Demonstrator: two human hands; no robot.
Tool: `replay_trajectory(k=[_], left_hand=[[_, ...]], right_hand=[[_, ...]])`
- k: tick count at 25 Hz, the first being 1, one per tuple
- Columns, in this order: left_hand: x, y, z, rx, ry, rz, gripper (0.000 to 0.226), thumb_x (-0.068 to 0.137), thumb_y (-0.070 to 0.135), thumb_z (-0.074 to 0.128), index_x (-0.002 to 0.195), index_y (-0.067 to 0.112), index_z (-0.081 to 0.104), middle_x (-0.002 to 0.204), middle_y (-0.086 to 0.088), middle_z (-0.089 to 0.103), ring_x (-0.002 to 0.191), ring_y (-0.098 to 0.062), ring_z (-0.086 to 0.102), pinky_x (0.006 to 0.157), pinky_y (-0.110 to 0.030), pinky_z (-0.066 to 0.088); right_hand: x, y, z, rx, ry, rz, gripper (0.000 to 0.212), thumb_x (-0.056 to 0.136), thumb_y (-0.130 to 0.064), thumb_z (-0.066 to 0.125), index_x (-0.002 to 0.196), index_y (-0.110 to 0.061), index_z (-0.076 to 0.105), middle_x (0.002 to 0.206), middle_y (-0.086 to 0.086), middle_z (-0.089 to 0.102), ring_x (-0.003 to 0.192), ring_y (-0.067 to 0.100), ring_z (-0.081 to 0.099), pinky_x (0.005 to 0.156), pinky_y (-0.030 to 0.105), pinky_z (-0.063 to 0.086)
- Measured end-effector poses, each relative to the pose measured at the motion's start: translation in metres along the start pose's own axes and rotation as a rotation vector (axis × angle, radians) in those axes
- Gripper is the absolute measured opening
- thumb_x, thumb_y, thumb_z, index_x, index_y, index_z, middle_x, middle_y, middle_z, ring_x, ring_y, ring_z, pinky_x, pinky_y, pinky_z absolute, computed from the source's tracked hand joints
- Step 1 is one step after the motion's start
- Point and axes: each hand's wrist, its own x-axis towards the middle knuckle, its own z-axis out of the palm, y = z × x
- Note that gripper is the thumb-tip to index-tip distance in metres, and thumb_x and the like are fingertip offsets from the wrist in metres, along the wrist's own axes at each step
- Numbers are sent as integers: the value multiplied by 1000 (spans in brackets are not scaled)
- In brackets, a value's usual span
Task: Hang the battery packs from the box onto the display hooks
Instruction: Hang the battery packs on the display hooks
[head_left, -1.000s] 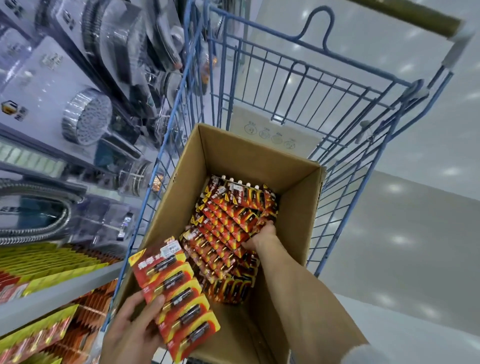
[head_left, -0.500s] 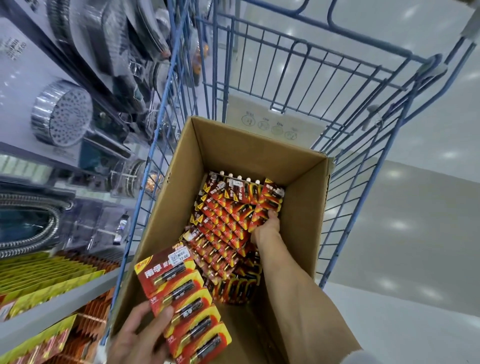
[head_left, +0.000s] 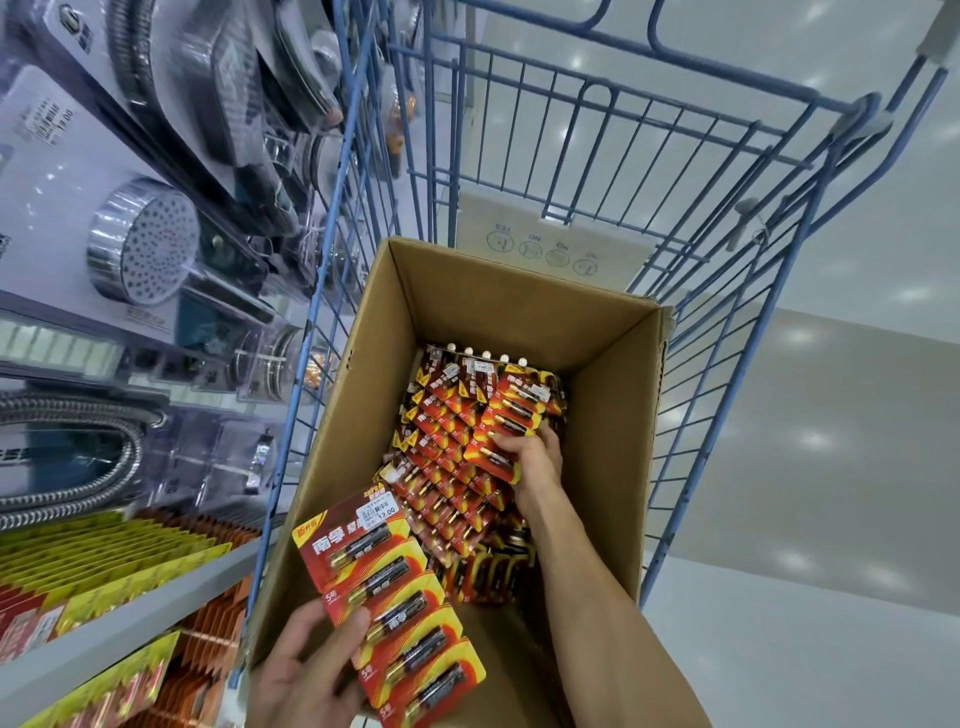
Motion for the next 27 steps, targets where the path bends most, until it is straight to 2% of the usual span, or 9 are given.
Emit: replay_trajectory(k=[3, 6, 8, 12, 15, 21, 23, 25, 27], left_hand=[[-2, 2, -1, 12, -21, -2, 29, 89, -2, 66, 117, 6, 68, 115, -23, 72, 106, -39, 67, 47, -35, 60], [-5, 3, -4, 6, -33, -15, 29, 87, -2, 67, 114, 6, 69, 112, -23, 73, 103, -39, 68, 45, -36, 60], [-7, 5, -6, 4, -50, 3, 35, 77, 1, 71, 111, 7, 70, 110, -22, 74, 104, -39, 68, 47, -37, 61], [-10, 10, -15, -9, -103, 72, 36, 72, 5, 71, 108, 9, 71, 94, -17, 79, 96, -37, 70, 55, -40, 61], [-24, 17, -19, -43, -129, 124, 29, 82, 3, 70, 110, 12, 73, 101, -18, 79, 91, -35, 71, 77, -44, 56], [-76, 32, -35, -131, -286, 186, 30, 94, 10, 65, 123, 9, 70, 112, -21, 77, 91, -36, 77, 92, -53, 56], [-102, 35, -41, -165, -318, 241, 28, 95, 14, 64, 122, 11, 70, 113, -21, 76, 92, -36, 77, 92, -53, 57], [-130, 31, -51, -211, -324, 322, 28, 96, 17, 64, 123, 13, 70, 113, -19, 77, 89, -33, 78, 82, -50, 63], [-157, 20, -63, -255, -311, 407, 30, 95, 21, 64, 123, 14, 71, 114, -18, 77, 89, -32, 78, 74, -47, 65]], right_hand=[[9, 0, 0, -3, -93, -43, 78, 75, 4, 75, 138, -35, 51, 126, 4, 65, 112, 30, 67, 93, 57, 58], [12, 0, 7, 88, -206, -24, 52, 92, -19, 74, 139, -30, 53, 129, 8, 68, 112, 33, 70, 93, 61, 57], [14, -4, 12, 95, -190, -5, 57, 93, -37, 73, 144, -28, 47, 133, 10, 64, 113, 33, 69, 95, 60, 56], [2, -12, 12, 4, -141, -52, 52, 96, -38, 69, 144, -29, 51, 130, 9, 66, 107, 31, 72, 94, 56, 58], [-54, -22, -2, -23, -176, -141, 44, 100, -30, 65, 143, -24, 52, 124, 8, 71, 104, 29, 75, 95, 55, 58], [-220, -50, -47, -132, -418, -402, 37, 100, -31, 63, 135, -20, 58, 120, 9, 75, 107, 32, 74, 94, 50, 58], [-269, -56, -63, -168, -486, -449, 39, 99, -36, 60, 135, -19, 59, 122, 12, 74, 110, 36, 72, 97, 54, 55], [-311, -57, -78, -191, -593, -475, 40, 102, -40, 53, 135, -17, 59, 125, 17, 71, 113, 39, 69, 100, 58, 53], [-347, -54, -90, -215, -692, -494, 40, 106, -40, 46, 133, -15, 60, 123, 18, 72, 109, 38, 71, 93, 55, 57]])
